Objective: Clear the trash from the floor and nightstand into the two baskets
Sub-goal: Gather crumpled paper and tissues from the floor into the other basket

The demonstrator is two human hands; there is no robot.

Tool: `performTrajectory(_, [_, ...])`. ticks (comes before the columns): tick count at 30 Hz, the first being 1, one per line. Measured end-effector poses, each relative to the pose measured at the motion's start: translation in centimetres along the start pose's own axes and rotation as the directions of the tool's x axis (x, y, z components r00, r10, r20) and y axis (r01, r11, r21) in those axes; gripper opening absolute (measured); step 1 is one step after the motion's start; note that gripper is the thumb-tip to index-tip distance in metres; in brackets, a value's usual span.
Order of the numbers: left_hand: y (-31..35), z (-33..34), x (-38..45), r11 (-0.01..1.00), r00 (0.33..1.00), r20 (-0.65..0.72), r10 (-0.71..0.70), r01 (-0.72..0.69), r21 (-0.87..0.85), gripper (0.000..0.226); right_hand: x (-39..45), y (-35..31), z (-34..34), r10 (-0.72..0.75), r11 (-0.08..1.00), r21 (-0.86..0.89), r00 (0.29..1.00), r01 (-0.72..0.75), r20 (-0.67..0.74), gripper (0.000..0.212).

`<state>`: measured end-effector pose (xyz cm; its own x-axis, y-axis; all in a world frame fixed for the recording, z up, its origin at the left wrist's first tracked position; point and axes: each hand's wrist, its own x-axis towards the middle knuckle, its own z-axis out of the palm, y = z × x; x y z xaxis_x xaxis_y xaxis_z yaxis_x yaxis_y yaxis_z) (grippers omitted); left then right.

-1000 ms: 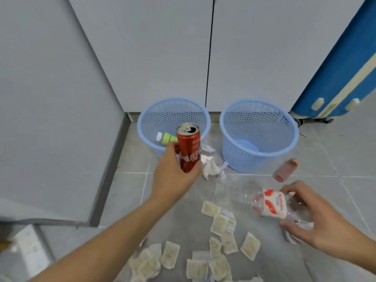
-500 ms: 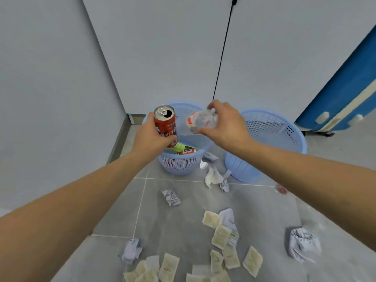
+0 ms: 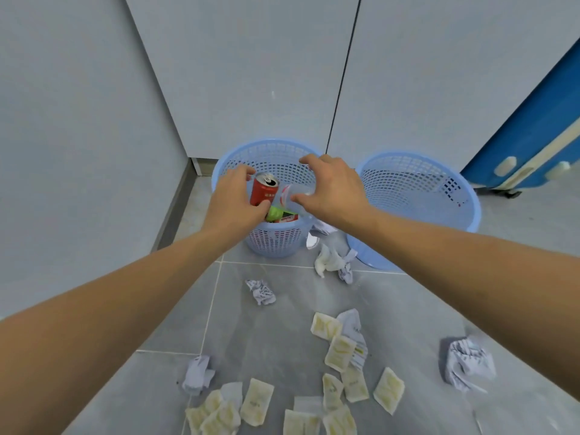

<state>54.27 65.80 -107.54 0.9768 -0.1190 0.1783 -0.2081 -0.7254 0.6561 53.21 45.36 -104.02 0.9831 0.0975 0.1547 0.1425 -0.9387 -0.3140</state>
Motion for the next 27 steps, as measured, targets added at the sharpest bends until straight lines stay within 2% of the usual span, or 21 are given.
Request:
performTrajectory(3, [1.3, -0.6, -1.8, 0.989, 0.976, -0.159, 0.145, -0.146, 0.008, 0.037, -2.7, 0.7, -1.5, -0.035, 0.995, 0.096, 0.996, 0.043, -0.076, 0.054])
performTrajectory(5, [2.5, -0.5, -3.5, 0.977, 0.964, -0.179, 0.196, -0.208, -0.047, 0.027, -5.7, 2.1, -2.6, -0.026, 0.983, 0.179, 0.989, 0.052, -0.143, 0.037])
performTrajectory(8, [4.2, 0.7, -7.1, 0.958, 0.967, -0.073, 0.244, -0.252, -0.137, 0.020, -11.8, 5.4, -4.5, -0.018, 0.968, 0.242, 0.985, 0.060, -0.173, 0.020])
performTrajectory(11, [5.9, 3.3, -11.2, 0.954, 0.959, 0.090, 0.270, -0.254, -0.158, 0.028, -18.9, 9.7, -6.5, 0.022, 0.977, 0.212, 0.992, 0.006, -0.126, 0.015])
performTrajectory(14, [7.9, 6.7, -15.1, 0.961, 0.936, 0.260, 0.235, -0.184, -0.205, 0.024, -26.2, 14.3, -7.8, 0.151, 0.971, 0.193, 0.987, -0.138, -0.051, 0.016])
performTrajectory(16, [9.5, 9.3, -17.3, 0.970, 0.896, 0.395, 0.201, -0.126, -0.207, 0.021, -30.6, 17.3, -8.0, 0.258, 0.953, 0.157, 0.966, -0.260, 0.031, 0.015])
performTrajectory(18, [11.1, 11.9, -19.3, 0.981, 0.833, 0.526, 0.171, -0.092, -0.172, 0.018, -34.3, 20.1, -7.5, 0.368, 0.921, 0.086, 0.921, -0.380, 0.130, 0.017])
performTrajectory(20, [12.8, 14.8, -21.1, 0.989, 0.764, 0.629, 0.144, -0.084, -0.125, 0.019, -36.9, 22.8, -6.9, 0.484, 0.867, 0.013, 0.847, -0.498, 0.220, 0.024])
performTrajectory(23, [15.4, 19.6, -23.0, 0.989, 0.717, 0.682, 0.146, -0.113, -0.094, 0.034, -38.9, 26.6, -5.7, 0.604, 0.782, -0.069, 0.725, -0.620, 0.331, 0.044])
performTrajectory(27, [19.0, 26.5, -23.9, 0.981, 0.705, 0.691, 0.159, -0.194, -0.029, 0.060, -38.9, 30.2, -3.7, 0.607, 0.774, -0.133, 0.665, -0.619, 0.435, 0.065])
